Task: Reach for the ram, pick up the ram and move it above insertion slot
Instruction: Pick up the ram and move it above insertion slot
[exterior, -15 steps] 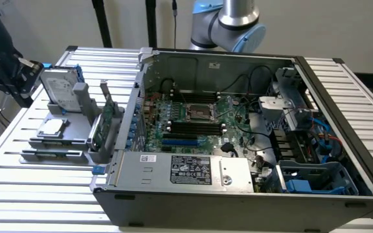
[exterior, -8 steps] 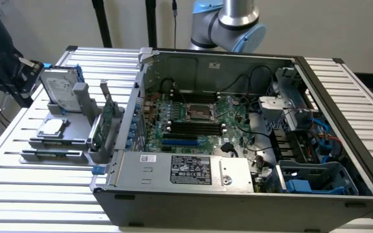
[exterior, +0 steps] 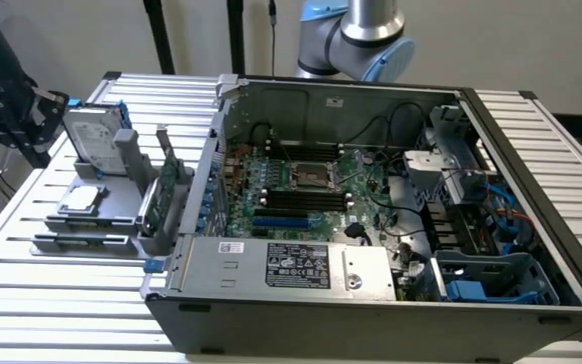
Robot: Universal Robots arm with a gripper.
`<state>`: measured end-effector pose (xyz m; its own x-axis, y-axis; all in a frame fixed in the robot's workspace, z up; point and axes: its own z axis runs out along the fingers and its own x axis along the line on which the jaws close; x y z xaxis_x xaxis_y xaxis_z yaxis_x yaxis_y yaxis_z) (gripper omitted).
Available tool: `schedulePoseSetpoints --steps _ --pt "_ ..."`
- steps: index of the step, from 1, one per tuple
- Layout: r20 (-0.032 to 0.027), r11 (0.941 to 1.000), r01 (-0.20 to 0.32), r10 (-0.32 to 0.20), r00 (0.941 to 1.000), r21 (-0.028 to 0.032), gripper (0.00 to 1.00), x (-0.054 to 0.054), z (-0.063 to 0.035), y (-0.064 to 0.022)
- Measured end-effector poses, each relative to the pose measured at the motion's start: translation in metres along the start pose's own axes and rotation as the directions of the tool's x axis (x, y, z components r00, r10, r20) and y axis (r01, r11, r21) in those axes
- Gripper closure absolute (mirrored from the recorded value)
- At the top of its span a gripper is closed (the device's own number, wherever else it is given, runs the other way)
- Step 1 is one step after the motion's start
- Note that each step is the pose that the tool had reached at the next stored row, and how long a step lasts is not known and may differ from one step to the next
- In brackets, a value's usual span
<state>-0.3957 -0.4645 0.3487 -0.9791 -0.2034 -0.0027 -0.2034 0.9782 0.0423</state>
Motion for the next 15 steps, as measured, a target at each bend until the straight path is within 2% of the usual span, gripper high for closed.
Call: schedulePoseSetpoints --steps 4,8,12,15 --pt "-0.0016 0.9973 0.074 -0.074 0.9973 -0.0002 0.89 0.0 0.0004 0.0" --pt "-0.0013 0.9894 0.146 -0.146 0.9894 0.0002 0.89 0.0 0.0011 -0.0001" --pt "-0.0014 0.976 0.218 -0.218 0.976 0.0007 0.89 0.0 0.0018 -0.0001" --pt "-0.0012 0.9629 0.27 -0.27 0.9629 0.001 0.89 0.0 0.0024 -0.0001"
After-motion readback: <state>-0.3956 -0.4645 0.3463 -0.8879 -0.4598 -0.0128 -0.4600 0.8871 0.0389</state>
